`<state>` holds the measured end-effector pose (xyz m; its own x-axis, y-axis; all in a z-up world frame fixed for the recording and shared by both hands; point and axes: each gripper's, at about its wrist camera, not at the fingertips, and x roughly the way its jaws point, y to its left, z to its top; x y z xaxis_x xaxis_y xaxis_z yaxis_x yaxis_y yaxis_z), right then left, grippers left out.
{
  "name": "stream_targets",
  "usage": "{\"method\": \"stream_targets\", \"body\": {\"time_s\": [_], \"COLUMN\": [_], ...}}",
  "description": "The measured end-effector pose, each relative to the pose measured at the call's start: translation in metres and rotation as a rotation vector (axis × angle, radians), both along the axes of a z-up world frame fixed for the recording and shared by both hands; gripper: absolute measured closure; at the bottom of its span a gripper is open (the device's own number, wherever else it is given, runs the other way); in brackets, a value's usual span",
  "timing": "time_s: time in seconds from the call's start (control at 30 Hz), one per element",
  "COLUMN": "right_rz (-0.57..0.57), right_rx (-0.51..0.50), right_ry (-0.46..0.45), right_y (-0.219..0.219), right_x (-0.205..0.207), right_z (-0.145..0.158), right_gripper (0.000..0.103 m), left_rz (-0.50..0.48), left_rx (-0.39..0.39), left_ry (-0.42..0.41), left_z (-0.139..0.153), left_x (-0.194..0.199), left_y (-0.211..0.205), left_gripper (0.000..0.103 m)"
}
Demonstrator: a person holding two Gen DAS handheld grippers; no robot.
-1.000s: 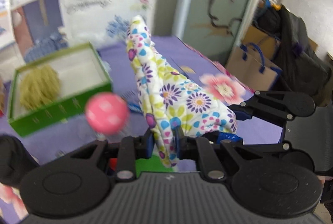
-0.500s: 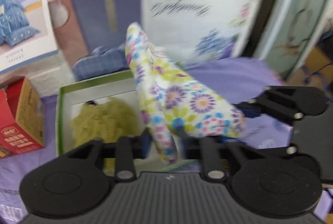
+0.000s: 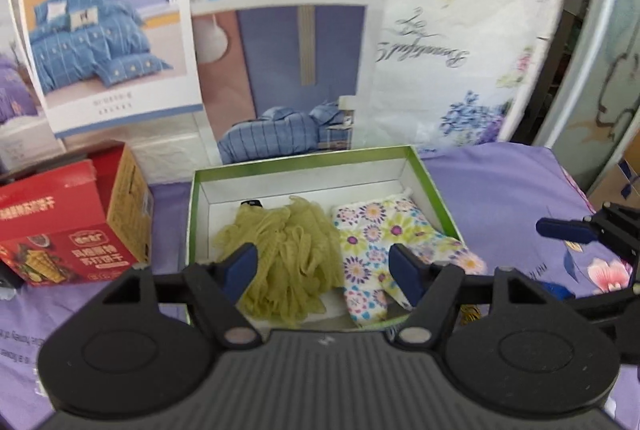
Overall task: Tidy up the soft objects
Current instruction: 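Return the left gripper to the white towel while the right gripper sets down the shoelace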
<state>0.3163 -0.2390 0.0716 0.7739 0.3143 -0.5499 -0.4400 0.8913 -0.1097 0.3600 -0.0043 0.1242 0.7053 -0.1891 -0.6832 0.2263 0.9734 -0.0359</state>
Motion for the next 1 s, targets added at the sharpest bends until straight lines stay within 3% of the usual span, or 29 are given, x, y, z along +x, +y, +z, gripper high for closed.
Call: {"method": "stream_targets", "body": {"time_s": [0.2,0.37,0.47,0.67,0.77,0.9,1.0], "right_rz": [-0.063,-0.125,-0.169,-0.281,-0.355,-0.427,-0.445], "right_rx": [0.011,0.085,0.125,0.236,0.267,0.242,0.145], "right_ry": [0.024,0.049,0.046,0.037,0.059,0.095,0.108], "right_y": [-0.019,-0.035,-0.037,-0.023,-0.018,-0.016,-0.009], "right_x": [-0.043,-0.096,-0.131,-0.199,-0.223,-0.238,-0.237], "right_z": [-0.008,-0.024,-0.04,-0.084,-0.105,-0.123,-0.135], "right_gripper": [0.051,0.05,0.049,0.048,0.048,0.047,0.046], "left_rz": [-0.046,-0.073,-0.066,0.012,0.047,0.019,0.015], "left_rx": [0.015,0.026,0.024,0.046,0.021,-0.046,-0.054], "left_ry": [-0.043,-0.059,-0.039,0.089,0.152,0.219,0.222], "left_z": [0.013,0.004,-0.015,-0.086,-0.114,-0.133,-0.139], "left_x": [-0.07,-0.135,-0.171,-0.229,-0.255,-0.27,-0.266], "left_y": [0.003,0.016,0.028,0.047,0.057,0.062,0.056], "left_gripper": [0.032,0.032,0.031,0.031,0.031,0.031,0.031]}}
